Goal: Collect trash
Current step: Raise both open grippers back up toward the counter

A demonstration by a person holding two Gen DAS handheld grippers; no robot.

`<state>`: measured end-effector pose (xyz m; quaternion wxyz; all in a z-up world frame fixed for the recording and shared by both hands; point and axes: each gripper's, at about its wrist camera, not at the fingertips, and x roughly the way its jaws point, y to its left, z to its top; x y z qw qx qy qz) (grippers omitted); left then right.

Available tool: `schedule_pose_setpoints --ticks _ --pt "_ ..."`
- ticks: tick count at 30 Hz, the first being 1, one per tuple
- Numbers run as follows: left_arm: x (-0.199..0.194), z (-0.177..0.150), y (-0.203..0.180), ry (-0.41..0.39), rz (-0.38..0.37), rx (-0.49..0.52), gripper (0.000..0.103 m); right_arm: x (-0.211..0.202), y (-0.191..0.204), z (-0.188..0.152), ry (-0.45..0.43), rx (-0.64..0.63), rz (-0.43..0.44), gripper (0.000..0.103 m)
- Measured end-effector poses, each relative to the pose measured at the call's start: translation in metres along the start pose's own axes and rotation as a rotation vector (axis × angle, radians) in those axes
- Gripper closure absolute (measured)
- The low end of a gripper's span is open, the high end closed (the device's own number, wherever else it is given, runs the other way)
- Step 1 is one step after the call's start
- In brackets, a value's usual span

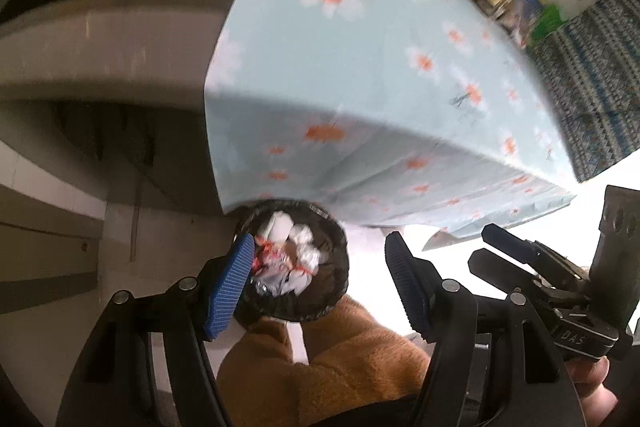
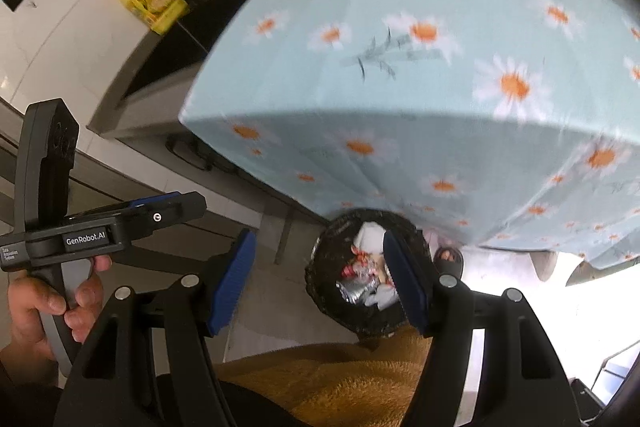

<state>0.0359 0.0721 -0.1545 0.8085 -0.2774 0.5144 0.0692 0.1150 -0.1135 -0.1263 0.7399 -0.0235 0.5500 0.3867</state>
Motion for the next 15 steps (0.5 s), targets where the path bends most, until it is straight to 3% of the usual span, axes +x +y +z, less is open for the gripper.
schedule_pose_setpoints --ticks 6,9,12,15 --pt "-0.025 0.018 -0.015 -0.061 -0.020 0.024 0.037 -0.028 -0.001 0.023 -0.071 -0.028 -0.011 0.031" --pt "-0.032 0.029 -0.023 -0.088 -0.021 0.033 0.030 -0.039 -0.005 0.036 -0.100 -0.037 -0.019 0.031" --pt "-0.034 0.040 -0.031 -0.105 -0.014 0.043 0.029 -0.045 -0.013 0.052 -0.125 -0.048 -0.028 0.031" --pt "-0.035 0.053 -0.038 -0.123 -0.008 0.045 0.027 -0.051 -0.022 0.070 -0.147 -0.049 -0.030 0.022"
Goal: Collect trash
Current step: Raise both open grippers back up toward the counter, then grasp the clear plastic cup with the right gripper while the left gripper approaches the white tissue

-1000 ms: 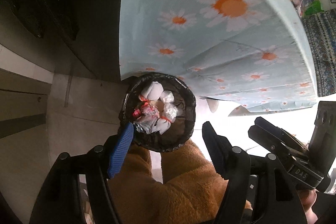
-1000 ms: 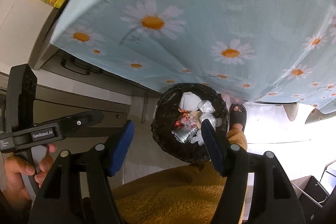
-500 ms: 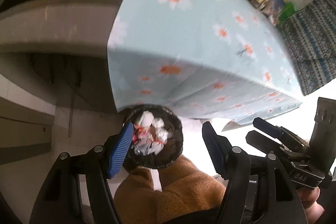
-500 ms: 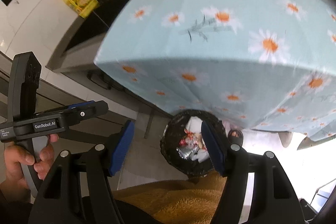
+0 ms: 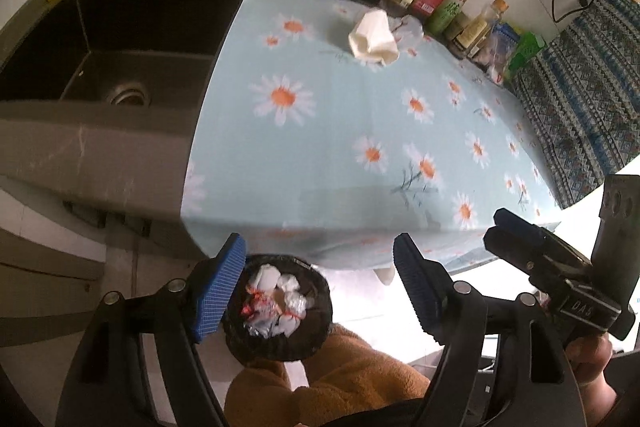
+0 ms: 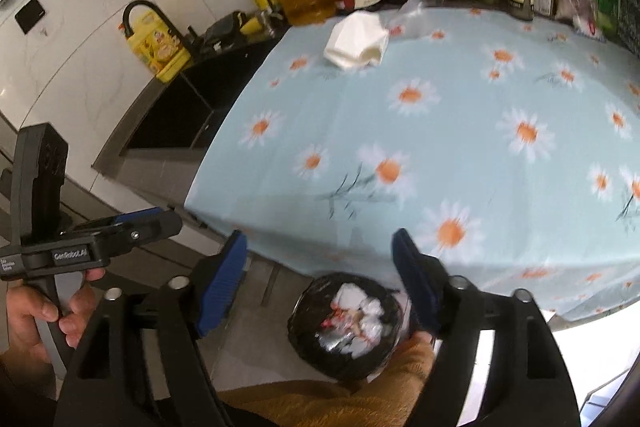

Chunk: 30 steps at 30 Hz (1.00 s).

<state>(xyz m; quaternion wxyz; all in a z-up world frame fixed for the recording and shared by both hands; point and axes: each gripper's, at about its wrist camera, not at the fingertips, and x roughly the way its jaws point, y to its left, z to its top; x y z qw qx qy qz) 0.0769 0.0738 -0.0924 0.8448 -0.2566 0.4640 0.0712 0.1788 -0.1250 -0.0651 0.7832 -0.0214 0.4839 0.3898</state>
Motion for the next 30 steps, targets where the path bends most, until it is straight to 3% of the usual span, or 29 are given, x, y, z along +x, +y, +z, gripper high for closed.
schedule_pose_setpoints --ticks 5,12,22,30 --pt "0.002 0.021 -0.011 -0.037 0.020 -0.019 0.019 0.004 -0.020 0.036 -0.010 -0.026 0.005 0.022" --pt "0.012 0.044 -0.027 -0.068 0.063 -0.059 0.007 0.023 -0.051 0.093 0.003 -0.045 0.037 0.009" --pt "0.020 0.067 -0.039 -0.105 0.157 -0.166 0.007 0.071 -0.103 0.174 0.027 0.076 0.123 0.009" --pt "0.022 0.071 -0.046 -0.105 0.219 -0.219 0.007 0.114 -0.138 0.221 0.066 0.228 0.195 0.009"
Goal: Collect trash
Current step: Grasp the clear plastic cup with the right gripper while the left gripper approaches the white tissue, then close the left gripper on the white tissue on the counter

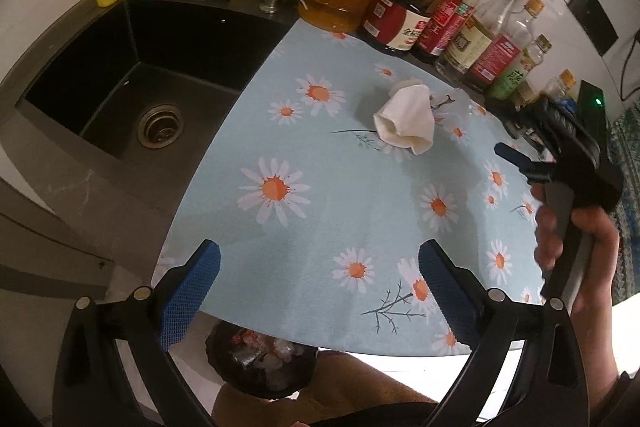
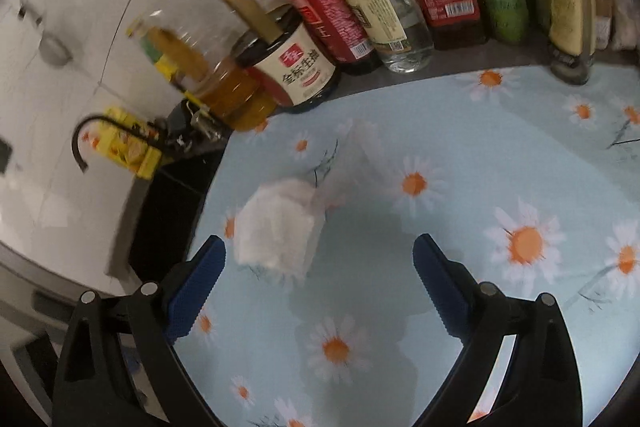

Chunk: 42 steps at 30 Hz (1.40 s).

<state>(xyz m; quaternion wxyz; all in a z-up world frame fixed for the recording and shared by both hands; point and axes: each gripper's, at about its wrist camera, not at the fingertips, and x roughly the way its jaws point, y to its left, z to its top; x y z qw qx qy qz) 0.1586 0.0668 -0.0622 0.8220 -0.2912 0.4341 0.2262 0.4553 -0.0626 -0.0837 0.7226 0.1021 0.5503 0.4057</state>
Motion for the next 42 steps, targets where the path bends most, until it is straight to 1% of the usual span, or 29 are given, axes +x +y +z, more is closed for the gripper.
schedule_pose_setpoints --ticks 2,5,11,16,20,23,24,25,28,32,34,42 --pt "0.002 0.000 -0.001 0.003 0.014 -0.012 0.007 0.009 -0.008 0.009 0.017 0.054 0.035 0.009" --pt "0.005 -0.002 -0.002 0.008 0.023 -0.032 0.007 0.022 -0.017 0.022 0.041 0.115 0.062 0.009" --pt "0.007 -0.001 -0.002 0.009 0.041 -0.055 0.007 0.037 -0.030 0.039 0.066 0.193 0.056 0.010" --pt "0.008 0.000 0.001 0.006 0.047 -0.074 0.007 0.051 -0.029 0.048 0.098 0.162 0.000 0.010" --pt "0.009 0.001 0.001 0.007 0.047 -0.082 0.007 0.060 -0.027 0.051 0.123 0.139 -0.025 0.011" --pt "0.011 0.001 0.003 0.011 0.046 -0.090 0.007 0.067 -0.027 0.051 0.148 0.137 -0.050 0.023" --pt "0.012 0.001 0.003 0.012 0.047 -0.091 0.007 0.069 -0.028 0.051 0.156 0.138 -0.062 0.026" --pt "0.012 0.001 0.004 0.011 0.046 -0.094 0.007 0.069 -0.028 0.051 0.151 0.136 -0.065 0.027" --pt "0.012 0.001 0.007 0.011 0.047 -0.105 0.007 0.070 -0.028 0.052 0.164 0.133 -0.083 0.040" --pt "0.015 0.001 0.011 0.017 0.045 -0.115 0.007 0.068 -0.028 0.051 0.165 0.127 -0.091 0.041" --pt "0.015 0.001 0.011 0.019 0.041 -0.117 0.007 0.066 -0.029 0.050 0.163 0.129 -0.082 0.041" --pt "0.018 0.011 0.004 0.018 0.031 -0.075 0.007 0.047 -0.032 0.049 0.133 0.146 -0.065 0.041"
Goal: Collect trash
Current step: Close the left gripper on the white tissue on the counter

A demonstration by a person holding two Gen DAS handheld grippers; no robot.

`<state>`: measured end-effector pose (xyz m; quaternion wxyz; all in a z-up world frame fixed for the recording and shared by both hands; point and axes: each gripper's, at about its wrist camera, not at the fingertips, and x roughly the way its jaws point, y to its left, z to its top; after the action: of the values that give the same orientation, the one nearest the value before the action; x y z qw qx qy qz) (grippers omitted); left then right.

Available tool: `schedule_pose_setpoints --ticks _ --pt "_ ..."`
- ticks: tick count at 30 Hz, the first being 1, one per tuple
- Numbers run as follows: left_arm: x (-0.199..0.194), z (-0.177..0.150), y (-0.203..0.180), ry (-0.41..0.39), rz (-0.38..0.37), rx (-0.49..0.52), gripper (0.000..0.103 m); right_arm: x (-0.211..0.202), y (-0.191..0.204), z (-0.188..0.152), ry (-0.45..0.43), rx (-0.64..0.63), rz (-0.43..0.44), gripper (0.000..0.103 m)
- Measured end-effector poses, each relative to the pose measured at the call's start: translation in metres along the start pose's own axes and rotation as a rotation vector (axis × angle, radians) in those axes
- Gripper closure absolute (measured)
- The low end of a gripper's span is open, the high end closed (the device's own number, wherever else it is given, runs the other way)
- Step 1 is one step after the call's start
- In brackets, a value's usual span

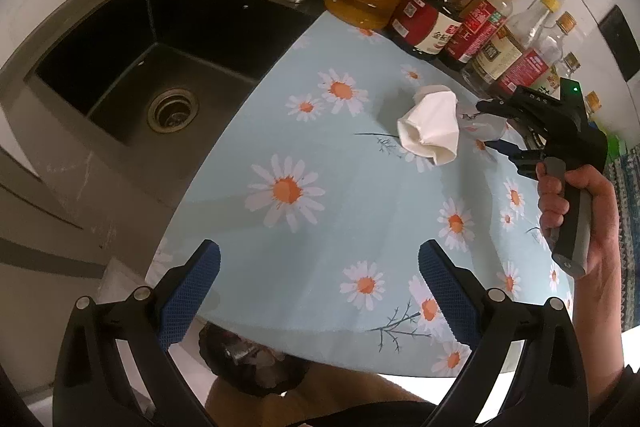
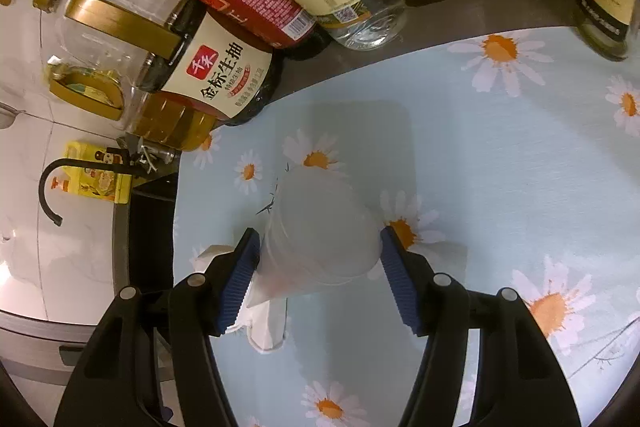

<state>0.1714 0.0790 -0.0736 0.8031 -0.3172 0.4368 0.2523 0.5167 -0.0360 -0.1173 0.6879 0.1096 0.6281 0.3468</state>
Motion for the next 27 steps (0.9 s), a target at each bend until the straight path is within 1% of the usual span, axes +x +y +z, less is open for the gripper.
schedule_pose_setpoints --ticks 3,9,12,14,18,21,23,27 --pt "0.003 0.006 -0.007 0.000 -0.006 0.032 0.007 -0.013 -0.004 -0.005 -0.014 0.001 0.019 0.041" --pt "0.014 0.030 -0.032 -0.003 -0.035 0.139 0.007 -0.050 -0.015 -0.025 -0.046 -0.021 0.083 0.041" --pt "0.028 0.047 -0.053 -0.003 -0.044 0.217 0.007 -0.070 -0.023 -0.040 -0.066 -0.028 0.104 0.041" --pt "0.038 0.056 -0.066 0.004 -0.056 0.249 0.007 -0.082 -0.028 -0.051 -0.073 -0.034 0.114 0.041" --pt "0.062 0.074 -0.093 0.043 -0.067 0.325 0.007 -0.104 -0.041 -0.075 -0.094 -0.039 0.129 0.041" --pt "0.074 0.084 -0.111 0.055 -0.051 0.385 0.007 -0.117 -0.052 -0.091 -0.117 -0.045 0.138 0.041" --pt "0.086 0.090 -0.124 0.065 -0.014 0.425 0.007 -0.123 -0.057 -0.099 -0.129 -0.054 0.135 0.041" --pt "0.106 0.098 -0.140 0.087 0.030 0.484 0.007 -0.128 -0.067 -0.114 -0.132 -0.073 0.120 0.041"
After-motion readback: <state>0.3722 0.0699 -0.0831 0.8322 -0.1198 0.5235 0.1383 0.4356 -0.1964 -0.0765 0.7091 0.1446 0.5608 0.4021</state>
